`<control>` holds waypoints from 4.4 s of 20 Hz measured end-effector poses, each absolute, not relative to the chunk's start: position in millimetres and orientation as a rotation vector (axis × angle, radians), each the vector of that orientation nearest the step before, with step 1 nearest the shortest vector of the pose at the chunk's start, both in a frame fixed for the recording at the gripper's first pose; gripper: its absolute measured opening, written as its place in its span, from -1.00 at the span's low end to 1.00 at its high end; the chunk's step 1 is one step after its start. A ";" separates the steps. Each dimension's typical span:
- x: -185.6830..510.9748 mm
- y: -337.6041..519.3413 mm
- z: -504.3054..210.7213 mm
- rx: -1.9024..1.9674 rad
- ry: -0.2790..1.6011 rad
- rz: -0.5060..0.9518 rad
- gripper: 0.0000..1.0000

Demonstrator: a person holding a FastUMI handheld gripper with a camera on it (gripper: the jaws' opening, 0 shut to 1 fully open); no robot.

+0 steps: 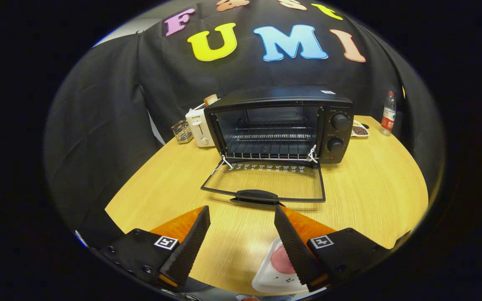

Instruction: Open the toaster oven, put the food inside, and close the toaster oven door.

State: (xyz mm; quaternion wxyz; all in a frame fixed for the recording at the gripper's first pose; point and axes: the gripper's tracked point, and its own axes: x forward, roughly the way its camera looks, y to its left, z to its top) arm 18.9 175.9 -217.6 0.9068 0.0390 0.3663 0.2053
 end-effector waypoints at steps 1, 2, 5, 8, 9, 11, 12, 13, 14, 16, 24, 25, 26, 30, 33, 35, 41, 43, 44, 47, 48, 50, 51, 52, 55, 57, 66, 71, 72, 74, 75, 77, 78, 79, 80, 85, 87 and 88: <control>17.9 170.5 -217.4 0.092 0.770 0.438 0.97; 18.7 162.8 -214.9 0.100 0.780 0.445 0.97; 19.5 135.4 -213.1 0.120 0.823 0.460 0.97; 14.9 109.5 -212.8 0.152 0.896 0.505 0.97; 12.5 101.5 -214.2 0.164 0.924 0.519 0.97; 11.7 85.8 -217.4 0.185 0.973 0.534 0.97; 11.3 78.6 -219.2 0.197 1.000 0.540 0.97; 8.8 72.4 -222.7 0.211 1.030 0.543 0.97; 4.6 67.6 -225.8 0.227 1.064 0.555 0.97; -1.8 56.3 -235.1 0.243 1.132 0.562 0.97; -25.5 19.8 -275.0 0.208 1.357 0.553 0.97; -28.0 18.9 -277.1 0.211 1.379 0.558 0.97; -29.2 18.3 -278.7 0.210 1.395 0.563 0.97; -37.9 13.0 -291.9 0.195 1.465 0.555 0.97; -42.6 11.7 -299.5 0.211 1.503 0.538 0.91; -42.4 13.1 -298.2 0.241 1.512 0.535 0.78; -44.3 5.9 -309.6 0.250 1.544 0.501 -0.03; -46.7 -0.4 -314.9 0.232 1.553 0.477 -0.17; -44.0 -0.9 -315.4 0.257 1.553 0.467 -0.38; -46.4 0.0 -317.0 0.347 1.587 0.436 -0.84; -45.0 3.7 -317.5 0.382 1.583 0.422 -0.87; -45.9 6.0 -316.5 0.409 1.574 0.433 -0.96; -47.0 6.8 -316.0 0.422 1.576 0.435 -0.96; -48.8 9.1 -314.4 0.452 1.583 0.433 -0.95; -49.8 14.4 -310.0 0.507 1.572 0.435 -0.96; -50.6 17.0 -305.2 0.518 1.559 0.438 -0.96; -43.8 60.0 -266.2 0.720 1.416 0.378 -0.96; -46.7 84.9 -255.2 0.779 1.355 0.319 -0.96; -48.0 91.8 -253.6 0.794 1.343 0.306 -0.96; -49.7 103.6 -250.1 0.818 1.320 0.284 -0.96; -49.9 109.3 -247.8 0.830 1.310 0.274 -0.96; -48.6 120.3 -243.2 0.857 1.284 0.255 -0.96; -47.9 126.3 -241.1 0.873 1.270 0.244 -0.95; -45.8 130.4 -239.0 0.890 1.255 0.227 -0.95; -43.0 135.0 -236.7 0.907 1.240 0.210 -0.96; -22.4 155.5 -222.2 0.999 1.148 0.117 -0.96; -12.8 164.5 -217.2 1.027 1.115 0.096 -0.96; -5.9 169.1 -214.7 1.039 1.097 0.082 -0.96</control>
